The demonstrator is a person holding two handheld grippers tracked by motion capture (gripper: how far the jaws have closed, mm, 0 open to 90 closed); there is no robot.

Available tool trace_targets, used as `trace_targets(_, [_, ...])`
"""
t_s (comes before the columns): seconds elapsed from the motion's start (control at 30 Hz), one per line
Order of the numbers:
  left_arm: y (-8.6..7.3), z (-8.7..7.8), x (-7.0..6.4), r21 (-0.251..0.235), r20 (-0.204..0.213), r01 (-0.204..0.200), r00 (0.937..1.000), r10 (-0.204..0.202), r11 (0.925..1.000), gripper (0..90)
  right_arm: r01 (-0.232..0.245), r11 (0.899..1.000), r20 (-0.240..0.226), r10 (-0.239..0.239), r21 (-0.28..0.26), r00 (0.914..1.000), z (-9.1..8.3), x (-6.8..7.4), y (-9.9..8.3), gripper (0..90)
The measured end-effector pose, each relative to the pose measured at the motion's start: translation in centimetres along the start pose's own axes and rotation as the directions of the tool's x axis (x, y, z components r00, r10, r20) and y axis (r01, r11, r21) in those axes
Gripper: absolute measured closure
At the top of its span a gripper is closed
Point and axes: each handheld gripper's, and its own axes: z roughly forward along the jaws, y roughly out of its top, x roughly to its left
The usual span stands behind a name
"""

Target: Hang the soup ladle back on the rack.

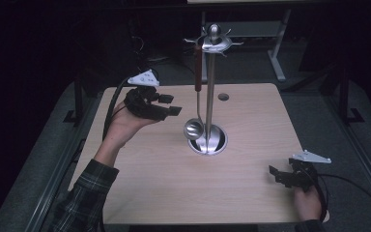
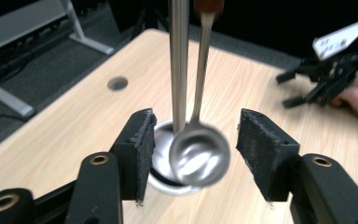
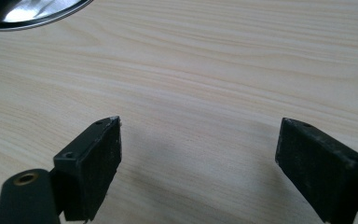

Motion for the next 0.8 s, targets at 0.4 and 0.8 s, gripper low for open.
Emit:
trace_targets(0.4, [-7.1, 0.0, -0.8, 0.059, -0.037, 0.045, 0.9984, -0.043, 0.9972, 31.3, 0.007, 1.000, 0.007, -0.007, -0.002, 0.9999, 0.0, 0.1, 0.0, 13.6])
trace_targets(0.8, [-13.0, -0.3, -1.6, 0.099, -0.088, 0.083, 0.9934, -0.074, 0.9916, 26.4, 0.008, 1.000, 0.007, -0.008, -0.003, 0.9999, 0.0, 0.1, 0.0, 13.6])
